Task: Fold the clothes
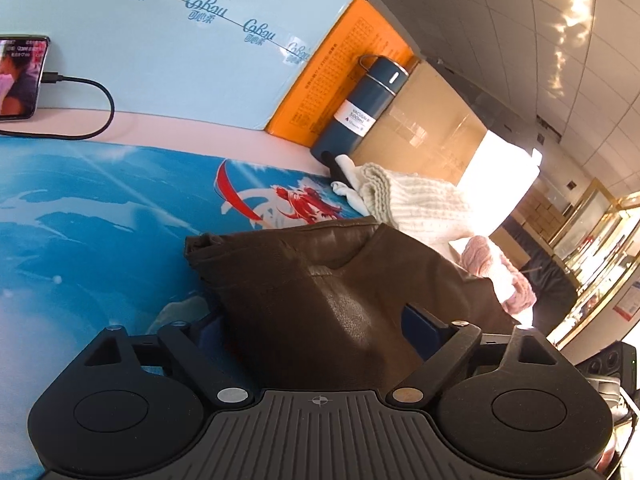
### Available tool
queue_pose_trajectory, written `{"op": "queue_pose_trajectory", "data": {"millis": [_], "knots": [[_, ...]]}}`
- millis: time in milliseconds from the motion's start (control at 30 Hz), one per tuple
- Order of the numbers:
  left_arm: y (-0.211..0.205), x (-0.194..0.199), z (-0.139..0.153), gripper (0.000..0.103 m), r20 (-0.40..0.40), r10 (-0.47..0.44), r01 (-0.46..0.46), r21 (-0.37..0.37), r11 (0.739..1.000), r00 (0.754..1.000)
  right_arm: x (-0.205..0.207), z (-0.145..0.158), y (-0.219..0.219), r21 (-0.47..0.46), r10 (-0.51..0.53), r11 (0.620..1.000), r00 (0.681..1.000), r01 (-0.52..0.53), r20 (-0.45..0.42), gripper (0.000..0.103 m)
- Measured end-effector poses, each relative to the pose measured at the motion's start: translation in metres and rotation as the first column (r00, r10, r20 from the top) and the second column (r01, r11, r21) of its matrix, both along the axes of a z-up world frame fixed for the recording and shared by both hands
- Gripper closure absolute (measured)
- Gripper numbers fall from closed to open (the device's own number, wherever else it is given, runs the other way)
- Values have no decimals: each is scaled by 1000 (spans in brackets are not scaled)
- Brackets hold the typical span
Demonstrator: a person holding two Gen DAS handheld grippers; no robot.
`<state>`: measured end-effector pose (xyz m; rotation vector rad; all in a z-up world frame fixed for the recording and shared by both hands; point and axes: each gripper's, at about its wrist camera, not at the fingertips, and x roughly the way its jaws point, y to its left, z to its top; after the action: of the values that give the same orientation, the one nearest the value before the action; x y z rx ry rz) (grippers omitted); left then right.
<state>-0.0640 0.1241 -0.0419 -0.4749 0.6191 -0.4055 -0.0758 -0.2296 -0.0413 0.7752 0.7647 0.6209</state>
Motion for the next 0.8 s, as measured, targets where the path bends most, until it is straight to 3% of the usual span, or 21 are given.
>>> {"op": "queue_pose_trajectory", "data": {"millis": [133,233,567,800], "knots": [[-1,-4,-4,57,1,2,-2,19,1000,1000,-2,1,11,-14,-14,1000,999,14,49,81],[6,-8,-6,74,5,-7,7,-28,1000,1000,-6,5,21,3,-10,1000,996,10,89,81],[21,-58,31,77,178,63,-57,-36,998,982,-30,43,49,86,105,988,963,-129,249,82],[56,-107,43,76,265,181,-154,-122,981,947,-40,67,76,132,195,959,923,-250,331,82]]}}
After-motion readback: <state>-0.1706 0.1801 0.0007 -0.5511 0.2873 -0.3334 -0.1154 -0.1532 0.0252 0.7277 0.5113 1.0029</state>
